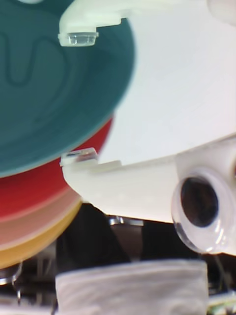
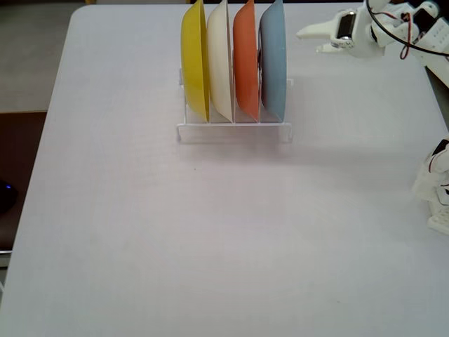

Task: Please give me two plates.

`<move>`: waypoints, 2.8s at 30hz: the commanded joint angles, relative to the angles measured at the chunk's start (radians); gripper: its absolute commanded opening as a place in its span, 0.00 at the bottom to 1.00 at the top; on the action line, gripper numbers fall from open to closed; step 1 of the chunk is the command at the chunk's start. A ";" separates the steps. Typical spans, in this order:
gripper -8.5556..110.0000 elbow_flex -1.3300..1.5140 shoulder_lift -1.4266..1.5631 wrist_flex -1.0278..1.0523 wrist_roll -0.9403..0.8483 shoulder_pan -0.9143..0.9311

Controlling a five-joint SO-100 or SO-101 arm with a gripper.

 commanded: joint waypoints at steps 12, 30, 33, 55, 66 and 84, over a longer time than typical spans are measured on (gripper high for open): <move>0.30 -0.362 -0.250 -0.038 -0.104 -0.003; 0.10 -0.456 -0.377 -0.071 -0.071 -0.081; 0.07 -0.466 -0.377 -0.069 -0.067 -0.077; 0.07 -0.874 -0.137 0.241 0.204 -0.058; 0.07 -0.893 0.077 0.330 0.506 -0.181; 0.07 -0.799 -0.018 -0.213 0.732 -0.664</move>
